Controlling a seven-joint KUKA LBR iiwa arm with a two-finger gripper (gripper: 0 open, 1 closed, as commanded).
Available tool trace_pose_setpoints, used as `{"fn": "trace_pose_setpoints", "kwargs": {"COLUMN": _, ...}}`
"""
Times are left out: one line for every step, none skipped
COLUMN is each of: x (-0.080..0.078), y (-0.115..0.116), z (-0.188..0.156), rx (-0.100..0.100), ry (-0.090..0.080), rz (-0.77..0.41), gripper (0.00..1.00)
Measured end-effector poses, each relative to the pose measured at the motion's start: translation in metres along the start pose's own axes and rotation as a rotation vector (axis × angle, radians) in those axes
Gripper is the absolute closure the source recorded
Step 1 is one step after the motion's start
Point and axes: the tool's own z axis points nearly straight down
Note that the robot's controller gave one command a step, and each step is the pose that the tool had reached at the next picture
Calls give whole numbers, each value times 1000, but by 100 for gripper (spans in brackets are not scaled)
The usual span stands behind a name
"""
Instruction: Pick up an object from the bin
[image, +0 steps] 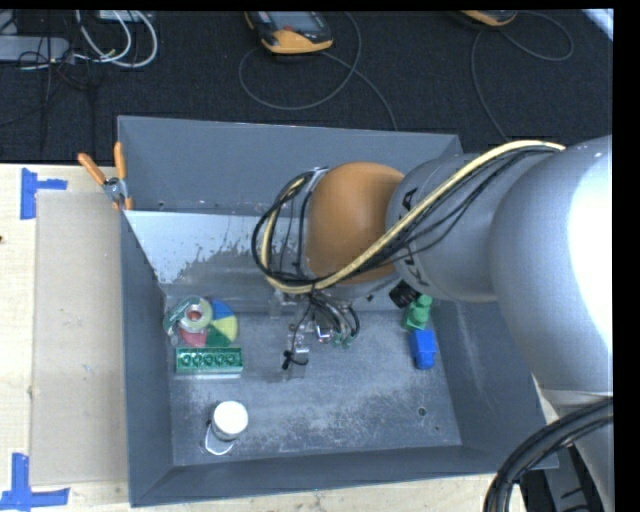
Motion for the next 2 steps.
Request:
{"fn": "trace_pose_setpoints", "kwargs": {"x": 1, "y": 47, "z": -4, "rx": 3, "ry": -2, "rz": 45, "gripper": 0}}
{"fn": "trace_pose_setpoints", "kwargs": {"x": 11, "y": 82, "z": 18, "rx": 2, "ry": 1, "rz": -153, "gripper": 0}}
